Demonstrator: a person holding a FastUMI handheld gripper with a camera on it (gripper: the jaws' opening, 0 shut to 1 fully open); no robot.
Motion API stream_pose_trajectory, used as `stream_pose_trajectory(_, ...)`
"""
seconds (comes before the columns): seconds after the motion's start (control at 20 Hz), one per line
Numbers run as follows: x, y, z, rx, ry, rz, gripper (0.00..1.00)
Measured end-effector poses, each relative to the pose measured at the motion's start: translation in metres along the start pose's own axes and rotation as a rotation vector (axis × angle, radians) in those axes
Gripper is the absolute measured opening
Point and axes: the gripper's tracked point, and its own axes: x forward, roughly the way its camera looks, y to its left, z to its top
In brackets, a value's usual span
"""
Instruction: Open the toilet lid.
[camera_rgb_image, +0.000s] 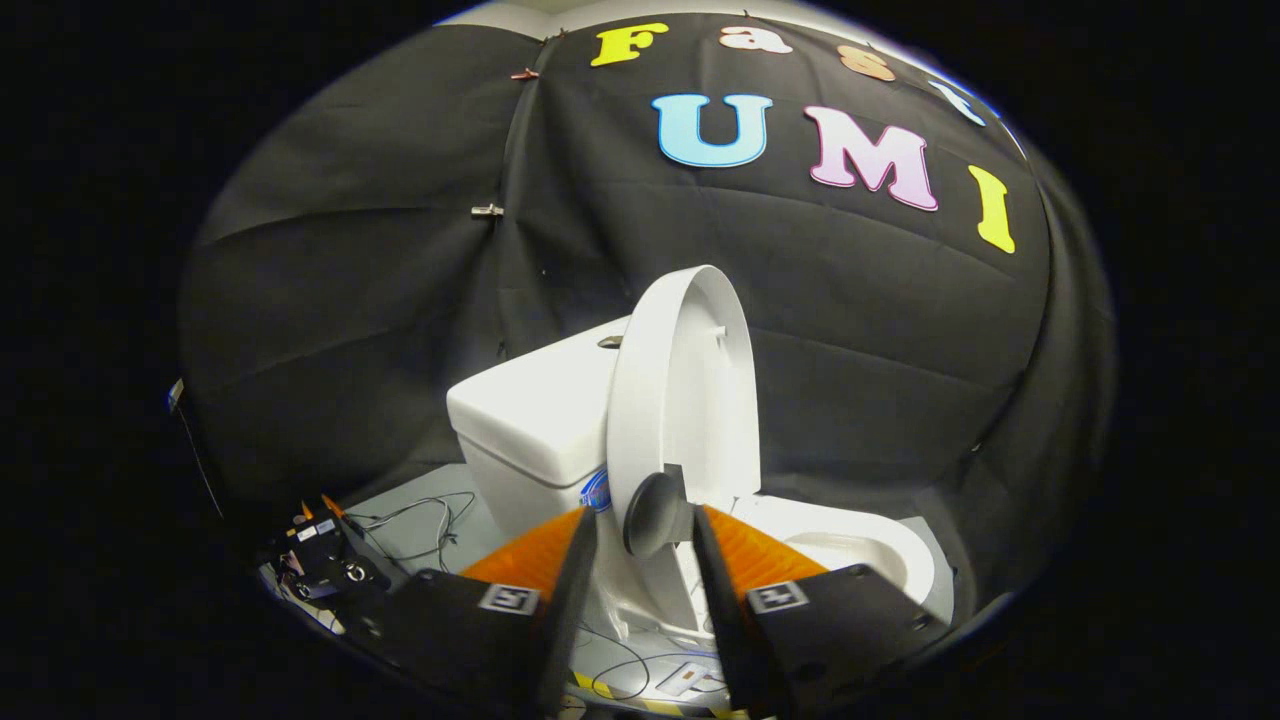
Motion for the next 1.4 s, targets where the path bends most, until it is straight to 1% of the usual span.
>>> stream_pose_trajectory(0.1, -0.009, 0.001, 0.015, -0.008, -0.039, 0.026, 0.92)
stream_pose_trajectory(0.15, -0.015, 0.000, 0.023, -0.018, -0.058, 0.034, 0.97)
stream_pose_trajectory(0.3, -0.036, -0.010, 0.051, -0.037, -0.131, 0.026, 0.98)
stream_pose_trajectory(0.45, -0.064, -0.028, 0.085, -0.038, -0.216, -0.003, 0.98)
stream_pose_trajectory(0.65, -0.099, -0.060, 0.116, -0.005, -0.295, -0.045, 0.98)
stream_pose_trajectory(0.8, -0.130, -0.087, 0.132, -0.002, -0.334, -0.094, 0.98)
stream_pose_trajectory(0.95, -0.162, -0.118, 0.152, 0.033, -0.370, -0.135, 0.98)
stream_pose_trajectory(1.05, -0.186, -0.141, 0.166, 0.051, -0.403, -0.183, 0.98)
stream_pose_trajectory(1.15, -0.207, -0.163, 0.169, 0.054, -0.415, -0.238, 0.97)
stream_pose_trajectory(1.4, -0.256, -0.190, 0.178, 0.056, -0.466, -0.327, 0.97)
